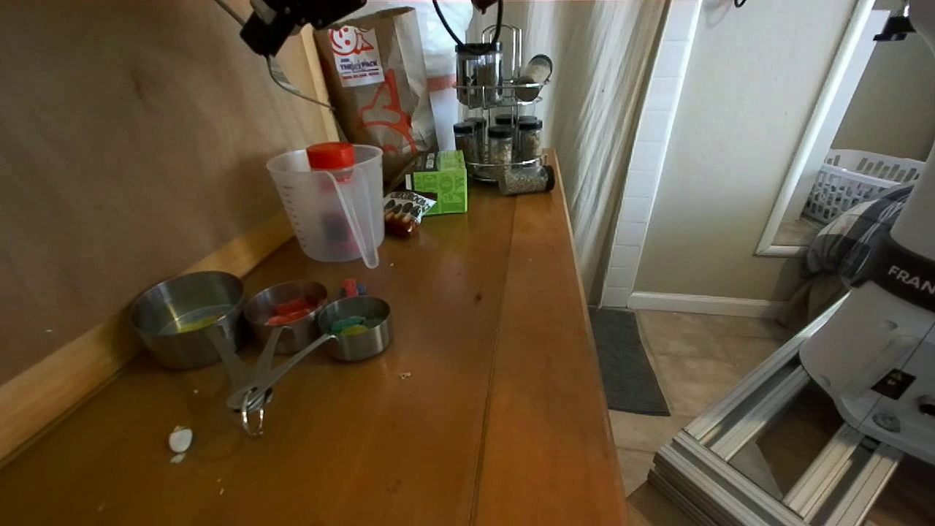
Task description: Put the fork in the plastic jar
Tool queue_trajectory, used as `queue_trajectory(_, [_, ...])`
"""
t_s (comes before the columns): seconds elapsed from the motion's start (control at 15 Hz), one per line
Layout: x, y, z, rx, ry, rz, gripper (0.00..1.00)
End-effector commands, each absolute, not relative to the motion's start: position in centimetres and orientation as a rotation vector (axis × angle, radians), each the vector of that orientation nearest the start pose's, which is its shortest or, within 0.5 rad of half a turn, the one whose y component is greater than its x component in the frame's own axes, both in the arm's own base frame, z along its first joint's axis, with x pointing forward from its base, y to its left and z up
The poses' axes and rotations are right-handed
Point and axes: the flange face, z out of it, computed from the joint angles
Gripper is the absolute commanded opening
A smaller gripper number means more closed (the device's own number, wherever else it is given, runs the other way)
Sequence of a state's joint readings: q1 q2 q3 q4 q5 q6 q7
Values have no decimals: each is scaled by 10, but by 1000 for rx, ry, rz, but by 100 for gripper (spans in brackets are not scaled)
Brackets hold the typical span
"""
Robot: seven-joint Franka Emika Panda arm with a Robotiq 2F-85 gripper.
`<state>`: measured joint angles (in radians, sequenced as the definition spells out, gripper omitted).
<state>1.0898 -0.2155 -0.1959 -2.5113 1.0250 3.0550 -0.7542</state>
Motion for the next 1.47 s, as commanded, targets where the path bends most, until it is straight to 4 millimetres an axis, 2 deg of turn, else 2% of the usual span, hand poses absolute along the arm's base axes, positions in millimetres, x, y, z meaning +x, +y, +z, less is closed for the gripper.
queue_trajectory(0.0, [346, 325, 423, -2348, -766, -833, 2])
queue_trajectory(0.07, [344, 328, 434, -2316, -747, -874, 2])
queue_trajectory(0.33, [344, 338, 456, -2273, -714, -999, 2])
queue_trajectory(0.53, [347, 342, 462, -2248, -743, -1018, 2])
queue_trajectory(0.8, [357, 333, 461, -2242, -759, -1053, 2])
queue_trajectory(1.07, [368, 327, 446, -2265, -786, -1070, 2])
queue_trajectory(1.4, [377, 329, 410, -2292, -816, -1041, 2])
